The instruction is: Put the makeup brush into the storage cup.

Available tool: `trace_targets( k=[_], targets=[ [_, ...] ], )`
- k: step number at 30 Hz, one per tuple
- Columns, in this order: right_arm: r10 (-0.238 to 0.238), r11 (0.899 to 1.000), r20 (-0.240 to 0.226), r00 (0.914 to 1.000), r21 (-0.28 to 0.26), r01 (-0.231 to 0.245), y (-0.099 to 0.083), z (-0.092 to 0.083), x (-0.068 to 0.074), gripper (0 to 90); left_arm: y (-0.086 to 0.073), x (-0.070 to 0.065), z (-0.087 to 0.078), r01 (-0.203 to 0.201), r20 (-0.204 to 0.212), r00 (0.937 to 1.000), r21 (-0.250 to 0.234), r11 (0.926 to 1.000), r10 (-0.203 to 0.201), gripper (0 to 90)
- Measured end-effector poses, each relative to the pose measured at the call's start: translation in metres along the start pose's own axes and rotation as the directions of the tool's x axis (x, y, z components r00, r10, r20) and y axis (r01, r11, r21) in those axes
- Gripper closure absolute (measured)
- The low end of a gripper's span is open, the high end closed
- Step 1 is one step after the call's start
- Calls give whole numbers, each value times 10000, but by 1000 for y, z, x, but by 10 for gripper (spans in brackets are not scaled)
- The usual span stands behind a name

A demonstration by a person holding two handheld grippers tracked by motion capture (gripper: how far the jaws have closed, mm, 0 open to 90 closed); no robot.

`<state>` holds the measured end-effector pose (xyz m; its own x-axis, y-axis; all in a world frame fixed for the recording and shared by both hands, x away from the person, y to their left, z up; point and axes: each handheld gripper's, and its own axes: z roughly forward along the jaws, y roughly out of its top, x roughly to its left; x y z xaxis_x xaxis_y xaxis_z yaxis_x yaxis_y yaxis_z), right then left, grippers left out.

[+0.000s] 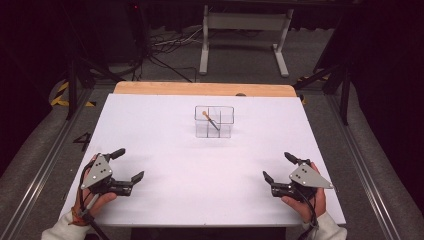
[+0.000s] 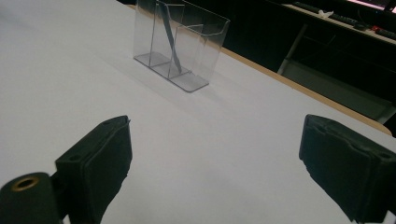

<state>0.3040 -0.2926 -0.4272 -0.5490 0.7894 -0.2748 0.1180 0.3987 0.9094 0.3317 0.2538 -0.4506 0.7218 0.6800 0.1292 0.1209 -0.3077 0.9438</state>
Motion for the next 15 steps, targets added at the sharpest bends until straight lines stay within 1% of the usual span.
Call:
trace_targets(
  k=[4,5,8,10,15],
  targets=[
    [-21,10000,-32,10000,33,21,-1,0,0,99,0,0,0,-44,-23,10000,-42,10000,44,44],
    [-25,10000,-32,10000,29,25,-1,-1,0,99,0,-1,1,25,-6,10000,-3,10000,-25,44],
    [56,10000,32,10000,-35,-56,-1,-1,-2,99,0,0,2,-4,4,10000,3,10000,4,44],
    [14,10000,22,10000,12,-14,-1,-1,-1,99,0,0,2,59,-24,10000,-45,10000,-59,45],
    [41,10000,-11,10000,10,-41,-1,0,0,100,0,0,3,29,-3,10000,-42,10000,-29,45]
  ],
)
